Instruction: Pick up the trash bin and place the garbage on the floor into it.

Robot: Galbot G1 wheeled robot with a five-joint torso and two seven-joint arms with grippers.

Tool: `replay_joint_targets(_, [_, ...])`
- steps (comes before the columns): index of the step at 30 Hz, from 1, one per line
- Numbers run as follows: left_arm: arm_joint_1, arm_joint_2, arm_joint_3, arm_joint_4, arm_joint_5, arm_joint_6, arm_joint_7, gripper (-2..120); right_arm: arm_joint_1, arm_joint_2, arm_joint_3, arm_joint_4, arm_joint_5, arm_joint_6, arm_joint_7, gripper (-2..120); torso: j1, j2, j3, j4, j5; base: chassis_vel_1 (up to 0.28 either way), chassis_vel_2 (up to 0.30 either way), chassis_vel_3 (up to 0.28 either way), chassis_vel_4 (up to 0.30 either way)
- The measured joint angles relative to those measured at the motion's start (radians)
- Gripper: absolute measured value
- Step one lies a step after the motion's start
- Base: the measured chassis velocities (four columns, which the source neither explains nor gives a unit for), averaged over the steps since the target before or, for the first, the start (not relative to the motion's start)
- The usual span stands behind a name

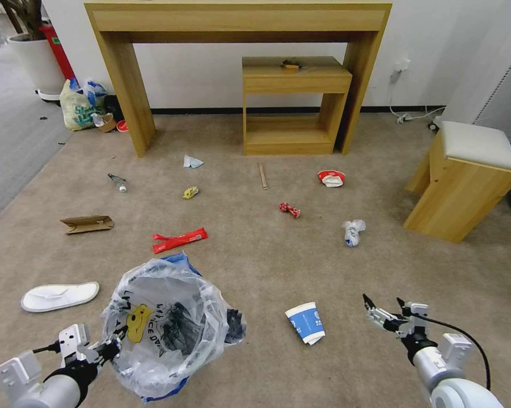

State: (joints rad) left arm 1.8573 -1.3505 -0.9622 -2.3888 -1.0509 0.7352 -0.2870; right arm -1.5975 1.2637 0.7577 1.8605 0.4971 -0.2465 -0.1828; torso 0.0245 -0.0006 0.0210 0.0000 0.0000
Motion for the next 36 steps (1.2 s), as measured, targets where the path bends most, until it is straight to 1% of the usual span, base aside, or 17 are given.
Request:
replay_joint_targets(2, [-0.002, 0.008, 0.003, 0.002, -0.007, 0.0, -0.006, 0, 0.037, -0.009, -0.019, -0.08, 0.005, -0.02, -0.039, 100, 0.0, 0.0, 0.0, -0.0007, -0.0002, 0.0, 0.0, 0.0, 0.0])
replay_joint_targets(3, [-0.002, 0.008, 0.003, 0.002, -0.007, 0.0, -0.006, 0, 0.037, -0.009, -0.019, -0.08, 0.005, -0.02, -0.039, 100, 0.0, 0.0, 0.0, -0.0007, -0.0002, 0.0, 0.0, 0.0, 0.0])
replay_joint_targets(6, [0.004, 0.003, -0.004, 0.004, -0.007, 0.0, -0.008, 0, 0.103, -0.011, -0.064, -0.193, -0.013, -0.042, -0.096, 100, 0.0, 0.0, 0.0, -0.0002, 0.0, 0.0, 0.0, 0.0, 0.0])
replay_joint_targets(10, [0.004, -0.009, -0.002, 0.004, 0.002, 0.0, -0.008, 0, 0.141, -0.009, -0.107, -0.256, -0.019, -0.05, -0.123, 100, 0.0, 0.0, 0.0, -0.0003, 0.0001, 0.0, 0.0, 0.0, 0.0])
replay_joint_targets(12, [0.004, -0.012, -0.001, 0.004, 0.005, 0.0, -0.009, 0, 0.148, -0.009, -0.114, -0.266, -0.019, -0.053, -0.127, 100, 0.0, 0.0, 0.0, -0.0003, -0.0001, 0.0, 0.0, 0.0, 0.0])
replay_joint_targets(14, [0.002, -0.022, 0.007, 0.004, 0.015, 0.0, -0.015, 0, 0.178, -0.012, -0.148, -0.313, -0.02, -0.068, -0.145, 100, 0.0, 0.0, 0.0, -0.0004, 0.0, 0.0, 0.0, 0.0, 0.0])
replay_joint_targets(16, [0.001, -0.024, 0.008, 0.004, 0.017, 0.0, -0.016, 0, 0.186, -0.015, -0.156, -0.323, -0.02, -0.074, -0.151, 100, 0.0, 0.0, 0.0, -0.0004, 0.0001, 0.0, 0.0, 0.0, 0.0])
replay_joint_targets(18, [0.0, -0.035, 0.01, 0.002, 0.022, 0.0, -0.021, 0, 0.224, -0.039, -0.192, -0.358, -0.01, -0.115, -0.176, 100, 0.0, 0.0, 0.0, -0.0003, -0.0001, 0.0, 0.0, 0.0, 0.0])
replay_joint_targets(20, [0.0, -0.038, 0.01, 0.001, 0.023, 0.0, -0.023, 0, 0.236, -0.046, -0.202, -0.368, -0.005, -0.126, -0.182, 100, 0.0, 0.0, 0.0, -0.0004, -0.0001, 0.0, 0.0, 0.0, 0.0])
replay_joint_targets(22, [0.005, -0.054, 0.012, -0.003, 0.031, 0.0, -0.025, 0, 0.286, -0.067, -0.242, -0.416, 0.007, -0.153, -0.199, 100, 0.0, 0.0, 0.0, -0.0003, -0.0002, 0.0, 0.0, 0.0, 0.0])
replay_joint_targets(24, [0.007, -0.056, 0.012, -0.004, 0.033, 0.0, -0.026, 0, 0.299, -0.071, -0.253, -0.429, 0.008, -0.156, -0.202, 100, 0.0, 0.0, 0.0, -0.0004, -0.0001, 0.0, 0.0, 0.0, 0.0])
replay_joint_targets(26, [0.014, -0.067, 0.012, -0.007, 0.04, 0.0, -0.028, 0, 0.35, -0.081, -0.292, -0.475, 0.009, -0.163, -0.203, 100, 0.0, 0.0, 0.0, -0.0002, -0.0001, 0.0, 0.0, 0.0, 0.0])
replay_joint_targets(30, [0.018, -0.074, 0.01, -0.009, 0.043, 0.0, -0.029, 0, 0.383, -0.093, -0.325, -0.501, 0.01, -0.167, -0.204, 100, 0.0, 0.0, 0.0, -0.0002, 0.0001, 0.0, 0.0, 0.0, 0.0])
replay_joint_targets(31, [0.019, -0.077, 0.008, -0.01, 0.044, 0.0, -0.03, 0, 0.403, -0.101, -0.343, -0.515, 0.009, -0.17, -0.206, 100, 0.0, 0.0, 0.0, -0.0005, 0.0, 0.0, 0.0, 0.0, 0.0])
replay_joint_targets(32, [0.019, -0.08, 0.008, -0.01, 0.045, 0.0, -0.03, 0, 0.424, -0.106, -0.361, -0.532, 0.006, -0.171, -0.208, 100, 0.0, 0.0, 0.0, -0.0003, -0.0004, 0.0, 0.0, 0.0, 0.0])
replay_joint_targets(34, [0.019, -0.081, 0.008, -0.011, 0.046, 0.0, -0.031, 0, 0.432, -0.106, -0.367, -0.539, 0.005, -0.172, -0.209, 100, 0.0, 0.0, 0.0, -0.0003, -0.0004, 0.0, 0.0, 0.0, 0.0])
replay_joint_targets(36, [0.018, -0.087, 0.007, -0.011, 0.05, 0.0, -0.033, 0, 0.473, -0.104, -0.412, -0.583, 0.0, -0.186, -0.209, 100, 0.0, 0.0, 0.0, -0.0003, -0.0002, 0.0, 0.0, 0.0, 0.0])
